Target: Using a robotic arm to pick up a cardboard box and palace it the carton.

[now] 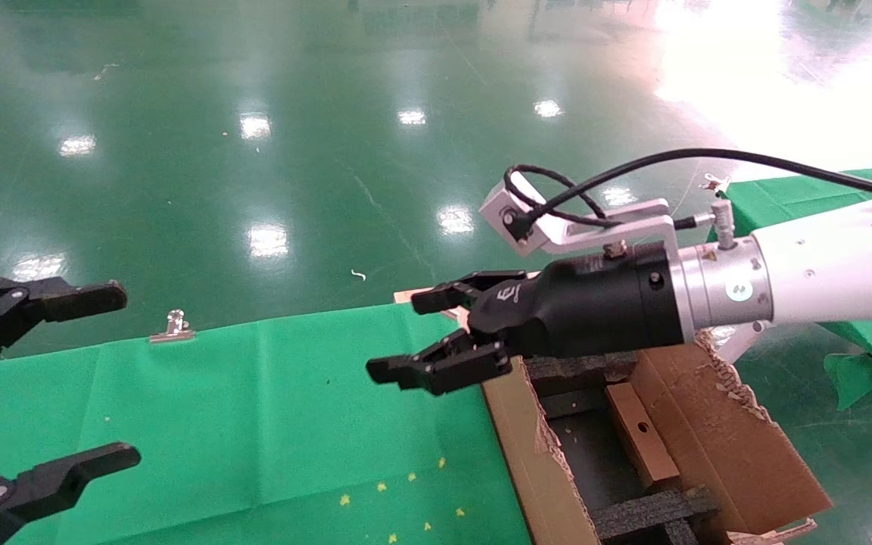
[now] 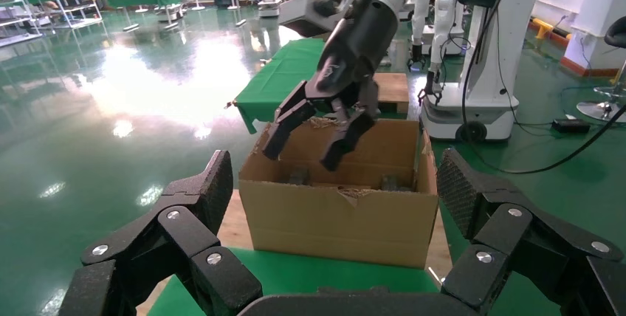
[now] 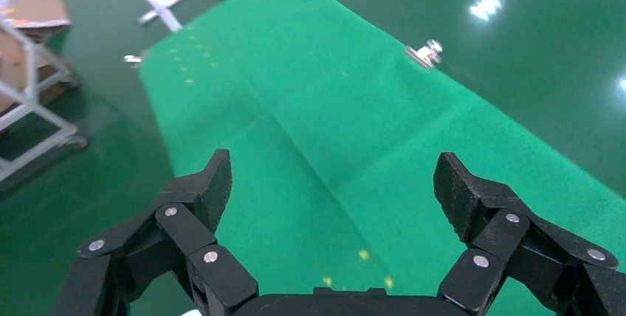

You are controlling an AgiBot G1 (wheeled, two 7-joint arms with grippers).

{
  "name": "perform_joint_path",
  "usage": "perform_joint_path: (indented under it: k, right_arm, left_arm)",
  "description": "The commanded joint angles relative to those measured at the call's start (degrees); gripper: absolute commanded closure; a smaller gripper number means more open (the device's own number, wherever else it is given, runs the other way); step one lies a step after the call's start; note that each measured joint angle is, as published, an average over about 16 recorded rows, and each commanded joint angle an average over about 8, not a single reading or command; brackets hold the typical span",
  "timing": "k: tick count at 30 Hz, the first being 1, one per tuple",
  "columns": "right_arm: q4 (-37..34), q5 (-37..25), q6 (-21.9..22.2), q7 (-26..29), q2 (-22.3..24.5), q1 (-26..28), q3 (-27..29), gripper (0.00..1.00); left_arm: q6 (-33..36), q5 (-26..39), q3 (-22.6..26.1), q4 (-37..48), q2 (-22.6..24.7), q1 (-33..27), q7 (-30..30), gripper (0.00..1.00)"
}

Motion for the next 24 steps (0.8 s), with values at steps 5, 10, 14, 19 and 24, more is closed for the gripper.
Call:
perform_joint_path:
  k: [5, 10, 14, 19, 24]
  right_arm:
    - [-0.2, 3.7, -3.4, -8.2, -0.6, -5.7, 7.4, 0.0]
    - [-0.3, 6.7, -6.3, -15.0, -1.1, -10.5, 13.7, 0.0]
    - [-0.4, 9.1, -8.6, -20.5, -1.5, -14.2, 18.6, 0.0]
    - [-0.5, 12.2, -11.4, -27.3, -2.0, -19.0, 24.8, 0.0]
    - [-0.6, 14.8, -13.9, -33.2, -2.4, -23.1, 30.2, 0.0]
  left_arm:
    - [0.0, 0.0, 0.0, 0.0, 0.0, 0.0, 0.0, 0.0]
    - [0.0, 0.0, 0.0, 0.0, 0.0, 0.0, 0.0, 0.0]
    - [0.0, 0.0, 0.0, 0.0, 0.0, 0.0, 0.0, 0.0]
    - [0.0, 0.0, 0.0, 0.0, 0.0, 0.0, 0.0, 0.0]
    - [0.0, 0.0, 0.0, 0.0, 0.0, 0.0, 0.0, 0.0]
